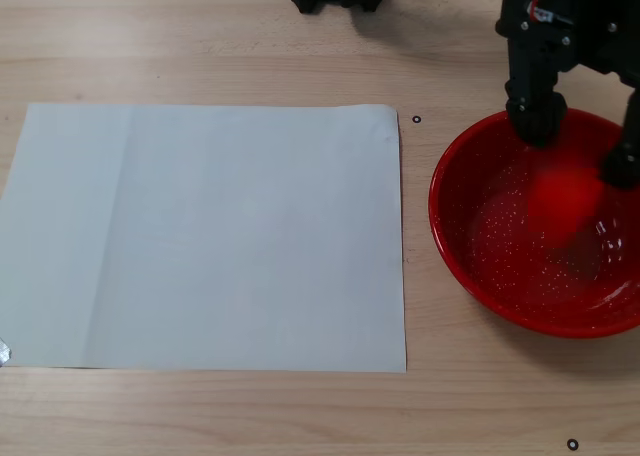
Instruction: Grasp the red cube and put it in the red bowl.
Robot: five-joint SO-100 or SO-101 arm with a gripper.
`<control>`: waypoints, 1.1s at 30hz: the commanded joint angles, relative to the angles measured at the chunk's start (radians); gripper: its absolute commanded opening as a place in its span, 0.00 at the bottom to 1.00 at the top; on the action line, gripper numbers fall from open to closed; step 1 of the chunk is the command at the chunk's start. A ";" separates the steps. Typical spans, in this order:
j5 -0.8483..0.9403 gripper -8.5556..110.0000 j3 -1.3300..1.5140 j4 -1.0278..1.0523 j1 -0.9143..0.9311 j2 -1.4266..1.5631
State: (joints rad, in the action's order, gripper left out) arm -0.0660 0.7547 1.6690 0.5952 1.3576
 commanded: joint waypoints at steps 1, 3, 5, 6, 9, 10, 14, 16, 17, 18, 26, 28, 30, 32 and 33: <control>0.012 0.29 -0.044 -0.031 -0.002 0.051; 0.014 0.30 -0.048 -0.031 -0.006 0.052; 0.014 0.29 -0.052 -0.029 -0.012 0.057; 0.014 0.28 -0.057 -0.028 -0.014 0.061; 0.012 0.19 -0.072 -0.021 -0.023 0.078; 0.008 0.17 -0.075 -0.017 -0.028 0.086; -0.017 0.07 -0.071 0.000 -0.040 0.124; -0.021 0.07 -0.052 0.008 -0.049 0.153; -0.021 0.07 -0.044 0.012 -0.055 0.167; -0.023 0.07 -0.037 0.018 -0.061 0.183; 0.017 0.07 0.284 -0.066 -0.161 0.449; 0.038 0.07 0.382 -0.097 -0.201 0.522; 0.051 0.07 0.477 -0.127 -0.244 0.586; 0.064 0.07 0.565 -0.160 -0.287 0.644; 0.066 0.07 0.609 -0.178 -0.307 0.672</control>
State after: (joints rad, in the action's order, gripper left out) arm -0.0153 1.3837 1.5263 0.3007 1.9113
